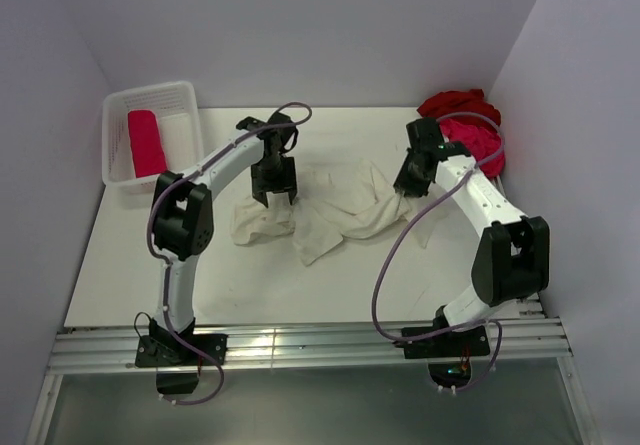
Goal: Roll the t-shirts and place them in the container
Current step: Flatten the tshirt
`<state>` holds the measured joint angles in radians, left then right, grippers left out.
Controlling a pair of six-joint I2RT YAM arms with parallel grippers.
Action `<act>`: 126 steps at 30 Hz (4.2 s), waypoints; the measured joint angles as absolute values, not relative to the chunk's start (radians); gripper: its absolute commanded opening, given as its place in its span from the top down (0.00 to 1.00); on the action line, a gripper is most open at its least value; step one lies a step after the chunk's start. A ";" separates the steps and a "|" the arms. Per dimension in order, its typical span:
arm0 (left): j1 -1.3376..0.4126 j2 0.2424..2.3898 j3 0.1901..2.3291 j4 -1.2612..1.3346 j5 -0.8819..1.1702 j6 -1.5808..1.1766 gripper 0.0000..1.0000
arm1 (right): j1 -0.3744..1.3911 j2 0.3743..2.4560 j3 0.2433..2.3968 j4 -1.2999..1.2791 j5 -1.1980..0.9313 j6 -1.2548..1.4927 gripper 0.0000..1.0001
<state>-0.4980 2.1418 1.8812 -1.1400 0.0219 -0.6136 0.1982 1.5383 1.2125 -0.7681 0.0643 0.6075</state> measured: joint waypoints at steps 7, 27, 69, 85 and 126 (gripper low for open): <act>-0.579 1.826 1.624 -1.093 0.009 -0.627 0.33 | 0.166 1.547 1.269 -0.733 0.036 0.564 0.54; -0.905 1.540 0.987 -0.527 -0.077 -0.855 0.35 | 0.092 1.297 1.049 -0.715 -0.039 0.577 0.56; -0.841 1.464 0.965 -0.432 -0.099 -0.944 1.00 | -0.276 1.177 0.687 -0.697 -0.107 0.618 0.43; -0.848 1.335 0.879 -0.459 -0.024 -1.016 1.00 | -0.297 1.256 0.575 -0.522 -0.117 0.889 0.52; -0.834 1.268 1.255 -0.770 -0.057 -1.019 1.00 | -0.313 1.126 0.899 -0.765 -0.006 0.909 1.00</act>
<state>-0.8345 1.2678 1.2552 -0.7700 -0.0570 -1.0191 -0.3130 1.1255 0.8986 -0.7647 -0.0059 0.9092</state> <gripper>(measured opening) 0.020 0.007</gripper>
